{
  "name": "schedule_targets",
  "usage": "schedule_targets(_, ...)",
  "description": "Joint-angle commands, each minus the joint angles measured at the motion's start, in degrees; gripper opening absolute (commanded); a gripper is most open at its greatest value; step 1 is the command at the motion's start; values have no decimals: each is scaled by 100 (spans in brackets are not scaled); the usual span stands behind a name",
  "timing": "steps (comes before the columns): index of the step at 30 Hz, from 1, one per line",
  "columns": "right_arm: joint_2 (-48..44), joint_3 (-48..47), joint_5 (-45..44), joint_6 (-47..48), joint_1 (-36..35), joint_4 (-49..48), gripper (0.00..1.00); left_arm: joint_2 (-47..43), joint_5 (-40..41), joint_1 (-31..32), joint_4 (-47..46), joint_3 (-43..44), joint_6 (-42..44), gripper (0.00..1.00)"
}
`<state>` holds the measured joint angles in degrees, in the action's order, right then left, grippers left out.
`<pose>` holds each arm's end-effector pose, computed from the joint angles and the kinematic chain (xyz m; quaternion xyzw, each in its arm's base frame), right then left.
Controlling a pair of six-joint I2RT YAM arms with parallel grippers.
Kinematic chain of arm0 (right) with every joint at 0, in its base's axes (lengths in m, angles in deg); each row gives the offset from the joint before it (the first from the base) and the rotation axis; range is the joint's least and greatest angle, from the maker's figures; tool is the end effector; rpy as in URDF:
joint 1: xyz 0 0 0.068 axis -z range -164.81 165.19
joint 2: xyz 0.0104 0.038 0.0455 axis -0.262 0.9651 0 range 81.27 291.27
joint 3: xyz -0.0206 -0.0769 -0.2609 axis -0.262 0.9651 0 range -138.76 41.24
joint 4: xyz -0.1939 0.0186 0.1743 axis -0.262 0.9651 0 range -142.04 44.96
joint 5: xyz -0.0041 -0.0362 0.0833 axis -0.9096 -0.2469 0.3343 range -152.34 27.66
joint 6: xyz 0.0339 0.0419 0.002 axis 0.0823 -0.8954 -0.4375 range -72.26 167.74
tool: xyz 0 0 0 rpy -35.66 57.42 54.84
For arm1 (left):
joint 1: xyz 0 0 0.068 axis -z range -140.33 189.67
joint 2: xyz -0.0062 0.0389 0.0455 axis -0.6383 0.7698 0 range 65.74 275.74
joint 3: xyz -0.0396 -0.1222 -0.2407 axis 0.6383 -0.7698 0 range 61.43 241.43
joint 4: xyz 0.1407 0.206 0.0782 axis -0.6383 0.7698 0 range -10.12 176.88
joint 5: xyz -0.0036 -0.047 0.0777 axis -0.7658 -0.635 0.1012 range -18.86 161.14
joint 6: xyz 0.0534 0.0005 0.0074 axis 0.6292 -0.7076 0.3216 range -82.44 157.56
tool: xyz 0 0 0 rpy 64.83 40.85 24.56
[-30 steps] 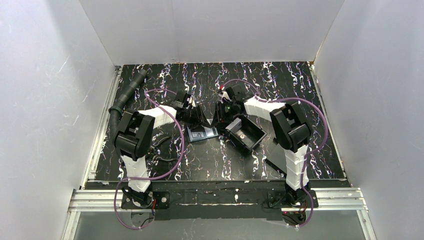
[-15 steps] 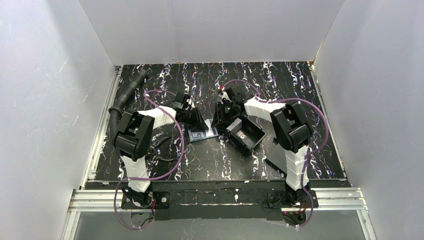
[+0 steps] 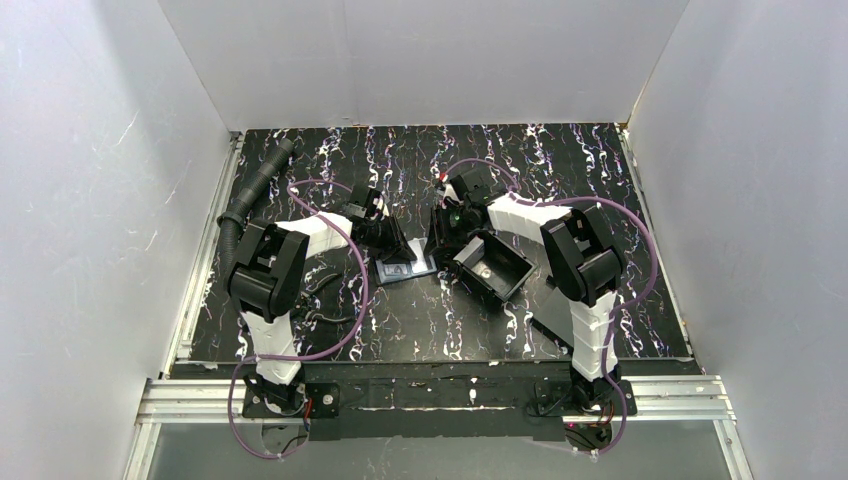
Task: Put the credit cards into the card holder
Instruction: Turn over the card holder at the center of the board.
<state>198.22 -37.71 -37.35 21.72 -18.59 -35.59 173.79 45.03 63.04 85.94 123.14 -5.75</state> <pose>0.3501 0.2524 0.1588 -0.1288 0.9231 0.3272 0.1557 0.3417 -0.1648 0.1447 -0.0879 0.9209 -0.3511 0.1448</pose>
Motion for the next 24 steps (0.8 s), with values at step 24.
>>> schedule_targets(24,-748,782,1252,-1426,-32,-1551,29,-197,194,18,335,-64,148,20)
